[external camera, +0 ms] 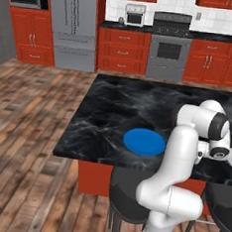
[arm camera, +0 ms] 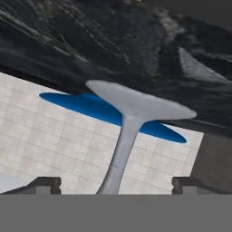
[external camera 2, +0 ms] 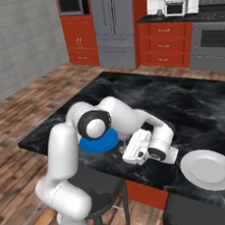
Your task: Retrieve the wine glasses from the counter and place one next to each plate.
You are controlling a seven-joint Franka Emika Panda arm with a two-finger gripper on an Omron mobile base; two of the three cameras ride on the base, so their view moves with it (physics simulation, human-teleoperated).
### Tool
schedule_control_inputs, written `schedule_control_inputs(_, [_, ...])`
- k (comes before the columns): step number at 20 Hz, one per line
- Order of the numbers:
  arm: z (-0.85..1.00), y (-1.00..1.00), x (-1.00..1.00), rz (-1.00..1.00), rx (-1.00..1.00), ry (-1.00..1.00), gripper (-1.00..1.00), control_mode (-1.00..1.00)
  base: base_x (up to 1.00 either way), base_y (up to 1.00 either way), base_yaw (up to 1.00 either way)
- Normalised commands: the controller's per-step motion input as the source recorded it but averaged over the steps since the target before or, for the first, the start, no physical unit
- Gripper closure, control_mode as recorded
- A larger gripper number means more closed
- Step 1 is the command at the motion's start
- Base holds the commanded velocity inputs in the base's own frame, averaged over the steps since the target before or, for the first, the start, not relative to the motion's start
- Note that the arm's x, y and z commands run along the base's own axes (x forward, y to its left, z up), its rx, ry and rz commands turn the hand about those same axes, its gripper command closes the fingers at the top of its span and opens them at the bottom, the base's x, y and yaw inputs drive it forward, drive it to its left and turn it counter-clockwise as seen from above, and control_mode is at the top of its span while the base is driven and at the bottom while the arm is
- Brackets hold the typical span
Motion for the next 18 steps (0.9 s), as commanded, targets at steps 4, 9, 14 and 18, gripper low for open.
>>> schedule_control_inputs(4, [0.18, -0.06, 0.0, -0.06, 0.0, 0.0, -1.0, -1.0, 0.0, 0.0, 0.0])
schedule_control_inputs(9, [0.21, -0.15, -0.15, -0.13, 0.0, 0.0, -1.0, -1.0, 0.0, 0.0, 0.0])
schedule_control_inputs(14, [0.08, -0.21, -0.32, -0.14, 0.0, -0.01, -1.0, -1.0, 0.0, 0.0, 0.0])
schedule_control_inputs(18, [0.03, 0.0, -0.06, -0.12, -0.02, 0.0, -1.0, -1.0, 0.0, 0.0, 0.0])
